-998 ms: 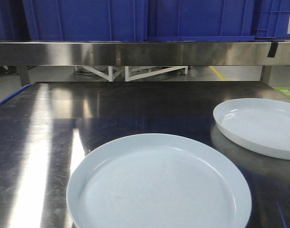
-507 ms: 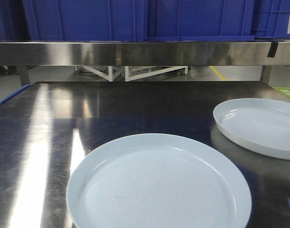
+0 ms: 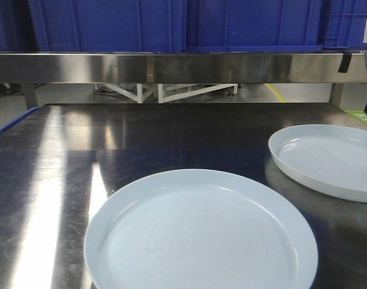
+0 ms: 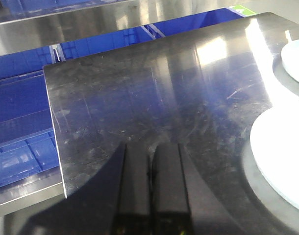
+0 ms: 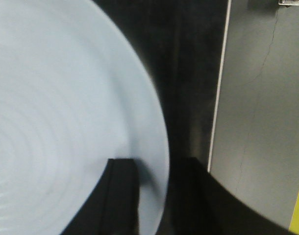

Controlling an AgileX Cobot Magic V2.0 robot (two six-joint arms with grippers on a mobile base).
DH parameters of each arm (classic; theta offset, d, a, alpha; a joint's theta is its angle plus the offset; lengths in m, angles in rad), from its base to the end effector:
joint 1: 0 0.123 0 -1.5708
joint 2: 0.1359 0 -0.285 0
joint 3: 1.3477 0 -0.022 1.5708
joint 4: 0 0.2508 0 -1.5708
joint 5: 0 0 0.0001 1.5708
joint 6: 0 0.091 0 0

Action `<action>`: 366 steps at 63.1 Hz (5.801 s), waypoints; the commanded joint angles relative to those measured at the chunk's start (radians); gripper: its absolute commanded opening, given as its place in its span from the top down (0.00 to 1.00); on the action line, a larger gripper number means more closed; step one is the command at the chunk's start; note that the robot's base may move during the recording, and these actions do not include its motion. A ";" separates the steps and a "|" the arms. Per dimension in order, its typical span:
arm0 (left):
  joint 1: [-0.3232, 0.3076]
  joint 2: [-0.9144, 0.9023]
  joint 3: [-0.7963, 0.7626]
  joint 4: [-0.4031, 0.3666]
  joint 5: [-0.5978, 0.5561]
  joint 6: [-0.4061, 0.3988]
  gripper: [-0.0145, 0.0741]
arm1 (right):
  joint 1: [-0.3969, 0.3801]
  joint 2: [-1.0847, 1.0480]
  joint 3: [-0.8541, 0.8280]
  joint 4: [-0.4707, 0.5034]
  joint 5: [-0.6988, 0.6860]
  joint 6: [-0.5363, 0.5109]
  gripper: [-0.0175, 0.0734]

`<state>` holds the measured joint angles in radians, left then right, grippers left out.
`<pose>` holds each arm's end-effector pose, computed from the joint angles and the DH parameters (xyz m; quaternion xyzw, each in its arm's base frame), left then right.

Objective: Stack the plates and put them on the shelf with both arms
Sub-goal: 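Grasp the rim of the other plate with the right gripper and lift, then carry the plate over the first plate, lower onto it, open right gripper, then lower the right gripper and grasp the rim of the stacked plates, then lift the plate stack off the table with the right gripper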

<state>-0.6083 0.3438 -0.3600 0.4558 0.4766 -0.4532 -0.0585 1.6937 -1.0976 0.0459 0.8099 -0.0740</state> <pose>0.0750 -0.0298 0.2733 0.1694 0.7939 -0.1065 0.5741 0.3249 -0.0160 0.2074 0.0059 0.9919 0.0101 0.1266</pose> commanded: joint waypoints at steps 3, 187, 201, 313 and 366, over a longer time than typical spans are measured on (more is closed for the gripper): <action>-0.008 0.007 -0.030 0.019 -0.079 -0.012 0.74 | -0.004 -0.043 -0.031 -0.011 -0.021 -0.011 0.76; -0.008 0.007 -0.030 0.025 -0.079 -0.012 0.74 | 0.427 -0.380 0.087 0.421 0.140 -0.192 0.33; -0.008 0.007 -0.030 0.025 -0.079 -0.012 0.74 | 0.427 -0.356 0.142 0.416 0.049 -0.193 0.33; -0.008 0.007 -0.029 0.053 -0.079 -0.012 0.74 | 0.483 -0.476 0.050 0.380 -0.239 -0.193 0.75; -0.008 0.007 -0.029 0.053 -0.079 -0.012 0.74 | 0.483 -0.897 0.224 0.362 -0.471 -0.193 0.75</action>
<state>-0.6083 0.3438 -0.3600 0.4914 0.4766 -0.4548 0.4266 0.8113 -0.8438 0.3933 0.4412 -0.2617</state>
